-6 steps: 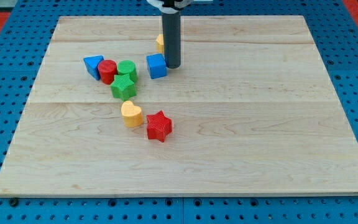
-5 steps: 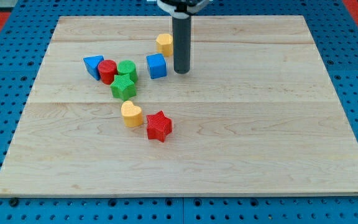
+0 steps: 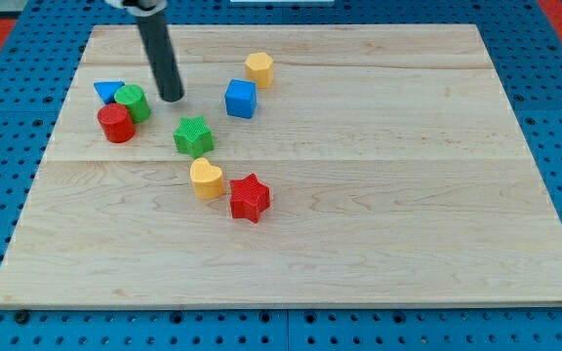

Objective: Move the yellow heart towards the blue cube

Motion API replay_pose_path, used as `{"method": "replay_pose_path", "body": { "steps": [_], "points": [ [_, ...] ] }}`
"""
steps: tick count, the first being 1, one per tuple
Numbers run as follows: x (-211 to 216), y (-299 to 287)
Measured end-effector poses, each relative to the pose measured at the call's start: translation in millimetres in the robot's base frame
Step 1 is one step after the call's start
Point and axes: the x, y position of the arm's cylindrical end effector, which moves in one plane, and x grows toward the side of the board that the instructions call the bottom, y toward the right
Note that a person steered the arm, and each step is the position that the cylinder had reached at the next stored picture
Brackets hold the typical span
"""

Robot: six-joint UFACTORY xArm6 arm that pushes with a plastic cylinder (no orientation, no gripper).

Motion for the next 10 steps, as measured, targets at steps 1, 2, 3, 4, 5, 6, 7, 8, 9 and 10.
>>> {"method": "replay_pose_path", "body": {
  "steps": [1,2,3,4,5,6,7,8,9,10],
  "points": [
    [10.6,41.1],
    [25.2,46.0],
    [27.7,46.0],
    [27.7,46.2],
    [55.1,47.7],
    [97.1,57.2],
    [107.1,21.5],
    [86.6,-25.9],
    [113.5,-33.7],
    [173.8,-41.2]
  ]
}}
